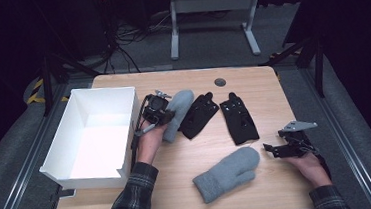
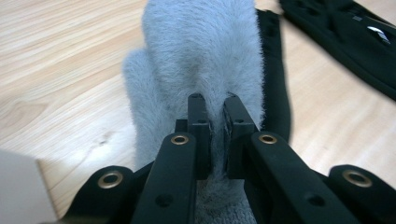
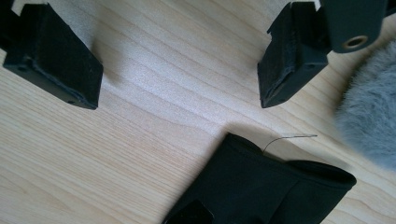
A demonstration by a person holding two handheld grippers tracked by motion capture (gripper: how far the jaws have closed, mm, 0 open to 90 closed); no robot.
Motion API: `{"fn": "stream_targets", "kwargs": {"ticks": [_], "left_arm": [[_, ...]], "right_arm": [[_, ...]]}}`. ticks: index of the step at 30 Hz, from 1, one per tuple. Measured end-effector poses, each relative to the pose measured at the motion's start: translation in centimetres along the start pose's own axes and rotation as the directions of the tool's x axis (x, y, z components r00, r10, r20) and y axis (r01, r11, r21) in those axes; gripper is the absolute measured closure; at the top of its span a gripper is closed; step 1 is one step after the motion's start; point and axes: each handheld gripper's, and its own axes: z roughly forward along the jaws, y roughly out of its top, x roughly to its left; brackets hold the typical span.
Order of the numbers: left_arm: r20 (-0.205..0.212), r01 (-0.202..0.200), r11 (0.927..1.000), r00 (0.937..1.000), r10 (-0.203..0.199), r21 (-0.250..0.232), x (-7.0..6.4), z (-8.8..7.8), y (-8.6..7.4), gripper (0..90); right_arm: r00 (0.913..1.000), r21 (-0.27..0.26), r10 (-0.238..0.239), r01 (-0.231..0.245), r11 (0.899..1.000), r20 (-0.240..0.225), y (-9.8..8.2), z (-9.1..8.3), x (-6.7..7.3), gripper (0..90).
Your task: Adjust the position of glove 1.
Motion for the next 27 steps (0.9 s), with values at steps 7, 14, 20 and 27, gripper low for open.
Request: {"fn": "stream_targets", "kwargs": {"ticks": [7, 14, 20, 27], "left_arm": [[0.117, -0.065, 0.9979, 0.9911, 0.065, -0.001, -1.6, -0.8, 0.1, 84.8], [0.195, -0.128, 0.9917, 0.9724, 0.128, -0.015, -3.7, -1.8, 0.1, 84.8], [0.244, -0.168, 0.9857, 0.9553, 0.167, -0.017, -5.3, -2.3, 0.0, 84.8], [0.286, -0.205, 0.9785, 0.9365, 0.202, -0.021, -7.3, -2.7, -0.2, 84.8]], "right_arm": [[1.0, -0.001, 0.0, 0.0, 1.0, 0.003, 0.0, 0.0, 0.1, 14.4], [1.0, -0.016, -0.003, 0.002, 1.0, -0.004, -0.1, 0.1, 0.3, 15.2], [1.0, -0.021, -0.001, 0.001, 1.0, 0.0, -0.1, 0.2, 0.4, 15.1], [1.0, -0.027, 0.002, -0.002, 1.0, 0.001, -0.1, 0.2, 0.5, 14.7]]}}
